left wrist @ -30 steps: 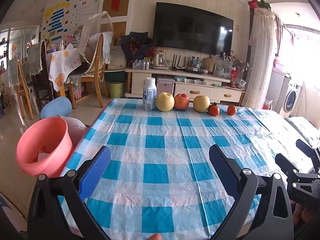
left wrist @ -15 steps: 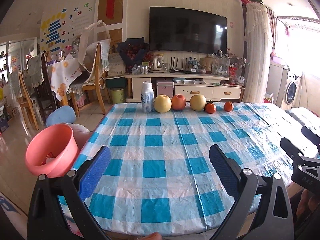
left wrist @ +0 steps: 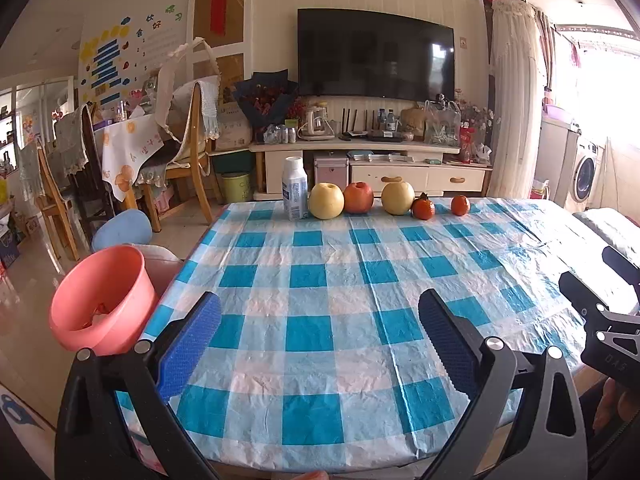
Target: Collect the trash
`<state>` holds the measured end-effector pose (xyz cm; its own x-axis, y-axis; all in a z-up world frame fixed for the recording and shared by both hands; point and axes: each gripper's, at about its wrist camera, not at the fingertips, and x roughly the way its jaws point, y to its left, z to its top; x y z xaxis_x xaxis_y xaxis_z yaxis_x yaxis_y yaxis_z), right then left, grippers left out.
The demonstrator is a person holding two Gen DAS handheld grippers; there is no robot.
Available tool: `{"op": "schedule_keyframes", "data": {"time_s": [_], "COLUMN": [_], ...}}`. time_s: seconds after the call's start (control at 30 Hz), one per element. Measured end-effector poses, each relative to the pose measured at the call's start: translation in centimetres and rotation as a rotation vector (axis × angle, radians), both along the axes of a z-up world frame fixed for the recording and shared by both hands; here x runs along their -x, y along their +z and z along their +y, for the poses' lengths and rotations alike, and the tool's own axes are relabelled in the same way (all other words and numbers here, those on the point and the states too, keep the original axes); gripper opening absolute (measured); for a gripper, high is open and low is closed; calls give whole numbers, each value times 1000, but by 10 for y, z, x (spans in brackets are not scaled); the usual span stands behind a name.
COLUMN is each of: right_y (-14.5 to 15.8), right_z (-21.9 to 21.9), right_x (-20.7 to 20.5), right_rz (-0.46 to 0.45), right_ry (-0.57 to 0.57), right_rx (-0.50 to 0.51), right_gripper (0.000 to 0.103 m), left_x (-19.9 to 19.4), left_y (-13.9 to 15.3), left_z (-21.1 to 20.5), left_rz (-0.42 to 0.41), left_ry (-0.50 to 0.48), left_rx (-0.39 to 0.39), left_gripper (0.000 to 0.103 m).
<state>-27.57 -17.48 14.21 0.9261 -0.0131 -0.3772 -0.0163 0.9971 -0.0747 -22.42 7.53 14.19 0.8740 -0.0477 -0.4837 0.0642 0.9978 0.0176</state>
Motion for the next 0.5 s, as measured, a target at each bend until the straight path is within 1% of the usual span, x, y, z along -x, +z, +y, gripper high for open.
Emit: {"op": "schedule_keyframes", "data": {"time_s": [0.5], "right_y": [-16], "right_z": [3], "right_x": [-18], "right_rz": [38], "right_ry": [19], "right_rx": [0], "right_gripper": [99], "left_x": [-20], "left_y": [-15], "left_z": [-11], "left_rz": [27], "left_ry": [-27], "left_rx": [-31], "left_gripper": [98]}}
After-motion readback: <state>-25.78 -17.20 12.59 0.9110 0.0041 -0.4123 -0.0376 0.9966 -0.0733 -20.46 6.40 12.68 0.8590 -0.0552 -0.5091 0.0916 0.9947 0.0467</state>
